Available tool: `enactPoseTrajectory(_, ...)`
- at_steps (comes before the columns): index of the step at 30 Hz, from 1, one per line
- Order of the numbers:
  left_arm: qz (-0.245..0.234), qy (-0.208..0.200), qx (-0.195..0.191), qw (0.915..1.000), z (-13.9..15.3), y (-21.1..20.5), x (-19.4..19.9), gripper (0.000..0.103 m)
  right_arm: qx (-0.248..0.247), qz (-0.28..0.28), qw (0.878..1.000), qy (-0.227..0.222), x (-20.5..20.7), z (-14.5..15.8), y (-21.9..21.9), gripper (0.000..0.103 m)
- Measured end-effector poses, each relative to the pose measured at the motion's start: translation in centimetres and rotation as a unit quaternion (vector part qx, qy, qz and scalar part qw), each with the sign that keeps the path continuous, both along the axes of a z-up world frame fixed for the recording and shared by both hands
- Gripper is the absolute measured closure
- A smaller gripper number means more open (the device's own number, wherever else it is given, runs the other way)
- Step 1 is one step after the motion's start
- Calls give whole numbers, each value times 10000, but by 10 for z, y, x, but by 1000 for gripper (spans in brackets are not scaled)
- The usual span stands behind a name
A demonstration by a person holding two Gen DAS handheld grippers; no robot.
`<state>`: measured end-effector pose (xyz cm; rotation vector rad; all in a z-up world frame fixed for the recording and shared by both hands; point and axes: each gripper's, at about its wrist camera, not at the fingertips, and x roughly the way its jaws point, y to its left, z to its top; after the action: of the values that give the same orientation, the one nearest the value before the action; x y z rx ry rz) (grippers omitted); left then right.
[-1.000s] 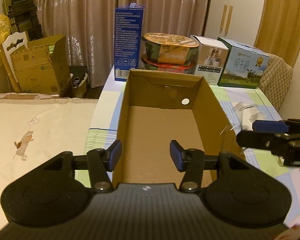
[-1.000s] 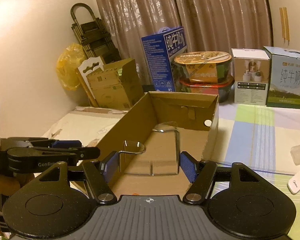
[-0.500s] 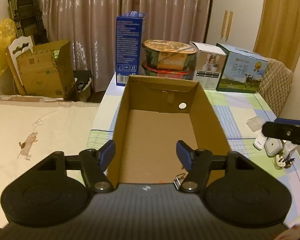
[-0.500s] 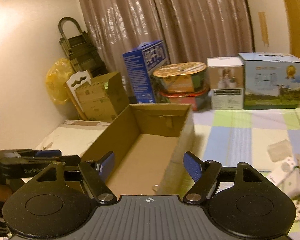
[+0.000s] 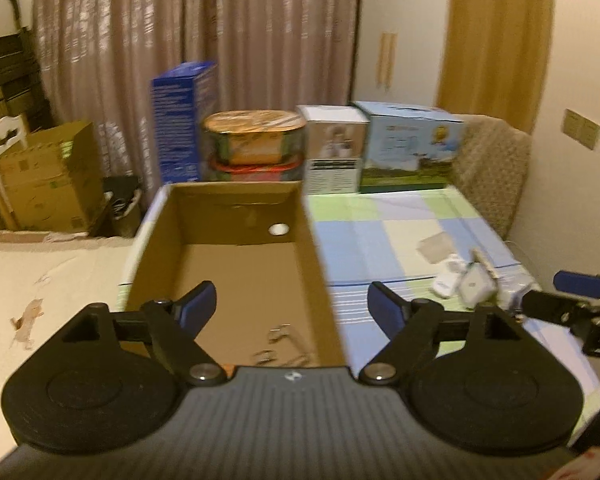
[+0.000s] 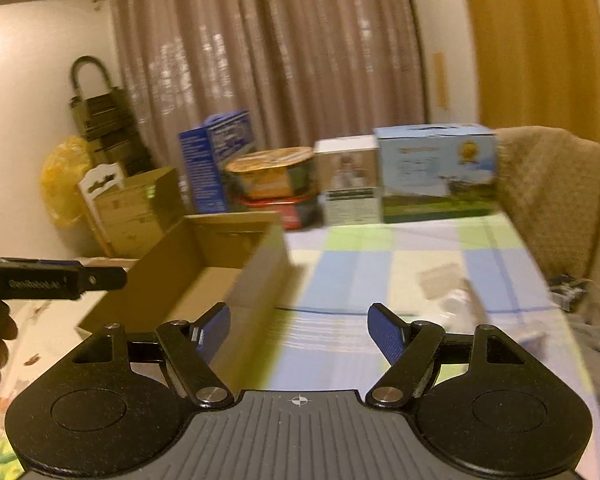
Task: Organize rigid objects
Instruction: 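Move both open tools back toward the remaining objects on the table, then grasp the white plug with the left tool while the right tool grasps the small toy car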
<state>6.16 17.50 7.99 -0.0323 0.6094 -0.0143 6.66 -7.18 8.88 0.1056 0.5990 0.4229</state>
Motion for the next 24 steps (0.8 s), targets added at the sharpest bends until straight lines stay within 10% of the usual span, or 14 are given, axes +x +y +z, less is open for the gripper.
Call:
enactPoseTrajectory(10, -615, -207, -105, 9978, 1, -86, -6, 1, -304, -767, 9966, 77, -29, -3, -85, 29)
enactPoseTrajectory(24, -1076, -27, -135, 9941, -36, -167, 17, 1, -505, -1555, 9856, 421, -39, -34, -168, 28)
